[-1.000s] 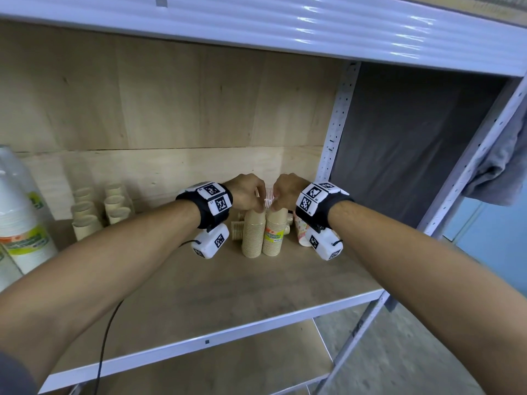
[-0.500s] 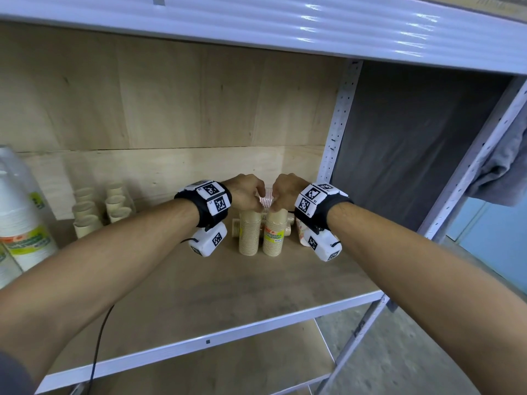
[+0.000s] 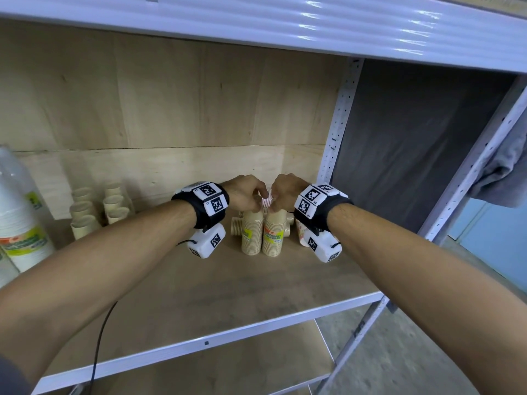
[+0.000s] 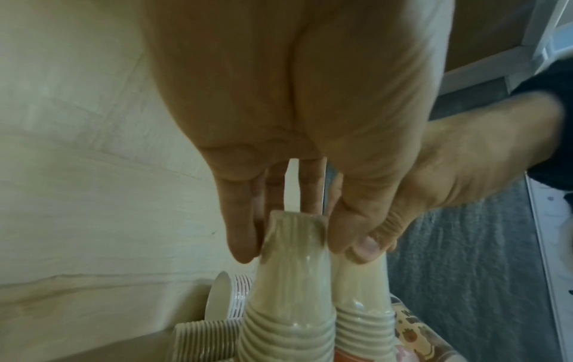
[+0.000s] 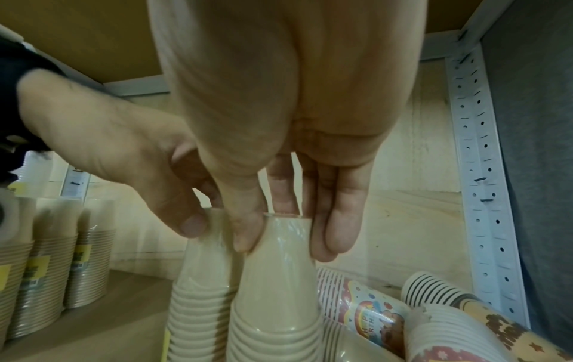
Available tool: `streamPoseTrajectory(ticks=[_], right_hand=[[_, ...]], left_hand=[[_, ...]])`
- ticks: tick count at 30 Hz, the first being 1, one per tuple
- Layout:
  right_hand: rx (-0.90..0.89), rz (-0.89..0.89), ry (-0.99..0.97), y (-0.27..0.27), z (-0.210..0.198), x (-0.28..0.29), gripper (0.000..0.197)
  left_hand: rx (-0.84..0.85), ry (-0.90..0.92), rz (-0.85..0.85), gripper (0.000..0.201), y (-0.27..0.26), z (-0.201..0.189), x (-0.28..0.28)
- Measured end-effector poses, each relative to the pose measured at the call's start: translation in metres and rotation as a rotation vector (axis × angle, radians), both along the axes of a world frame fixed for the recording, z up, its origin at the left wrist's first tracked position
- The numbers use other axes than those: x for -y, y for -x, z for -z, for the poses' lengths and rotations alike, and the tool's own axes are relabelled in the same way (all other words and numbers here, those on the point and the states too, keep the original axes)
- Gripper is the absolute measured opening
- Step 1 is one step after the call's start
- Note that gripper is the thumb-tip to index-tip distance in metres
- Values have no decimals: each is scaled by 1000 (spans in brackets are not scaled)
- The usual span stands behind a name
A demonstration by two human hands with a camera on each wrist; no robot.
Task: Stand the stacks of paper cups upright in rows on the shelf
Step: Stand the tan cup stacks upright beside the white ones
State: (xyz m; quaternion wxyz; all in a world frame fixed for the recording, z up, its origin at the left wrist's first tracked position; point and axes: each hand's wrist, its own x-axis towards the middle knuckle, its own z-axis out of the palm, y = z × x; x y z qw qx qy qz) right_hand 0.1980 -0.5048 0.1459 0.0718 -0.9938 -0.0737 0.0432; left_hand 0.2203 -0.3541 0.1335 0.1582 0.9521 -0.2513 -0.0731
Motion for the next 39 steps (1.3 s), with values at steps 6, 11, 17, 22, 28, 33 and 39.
streamPoseTrajectory(ticks=[6,11,17,22,28,33,39], right_hand=[[16,-5,-2,0,1,1,33],[3,-15,-12,0,0,2,36],[4,-27,-14,2,-1,2,35],[6,-37,-12,2,-1,2,34],[-30,-84,10,4,-10,-2,44],[-79,-146,13,1,-12,-15,35],[-169,-255,11,-5,-19,-49,38]], left_hand=[[61,-17,-75,23,-3,0,4],[-16,-18,-12,40,-3,-2,5],[30,-44,-40,27,-1,-6,8],[27,-76,-56,25,3,-11,9],[-61,-134,-69,26,11,-28,1],[-143,-191,-120,22,17,-38,-16],[-198,-300,-183,26,30,-51,-44]])
